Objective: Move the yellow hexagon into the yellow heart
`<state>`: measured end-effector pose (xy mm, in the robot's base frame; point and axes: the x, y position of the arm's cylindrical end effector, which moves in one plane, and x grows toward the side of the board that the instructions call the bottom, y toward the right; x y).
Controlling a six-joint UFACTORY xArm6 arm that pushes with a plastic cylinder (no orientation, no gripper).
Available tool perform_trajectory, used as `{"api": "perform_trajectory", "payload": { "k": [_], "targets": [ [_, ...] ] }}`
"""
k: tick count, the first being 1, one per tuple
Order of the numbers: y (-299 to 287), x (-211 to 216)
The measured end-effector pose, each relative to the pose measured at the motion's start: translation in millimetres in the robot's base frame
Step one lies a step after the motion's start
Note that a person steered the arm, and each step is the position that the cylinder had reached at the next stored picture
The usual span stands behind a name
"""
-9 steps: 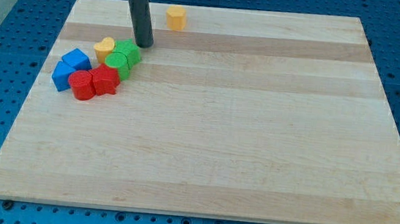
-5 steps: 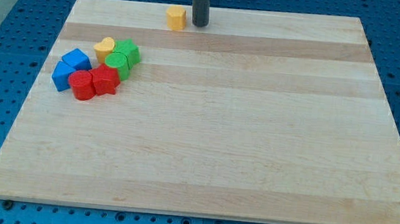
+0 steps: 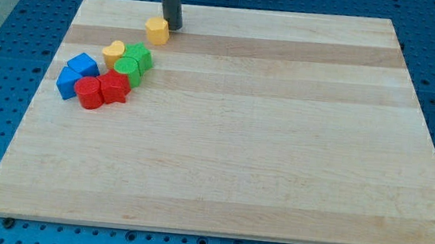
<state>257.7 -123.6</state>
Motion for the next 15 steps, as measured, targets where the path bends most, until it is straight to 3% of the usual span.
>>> {"api": "perform_trajectory", "payload": {
  "k": [3, 5, 8, 10, 12, 15],
  "targets": [
    [-56, 9],
    [-18, 9],
    [-19, 40],
    [-50, 40],
    [-51, 8],
    [-82, 11]
  ]
}}
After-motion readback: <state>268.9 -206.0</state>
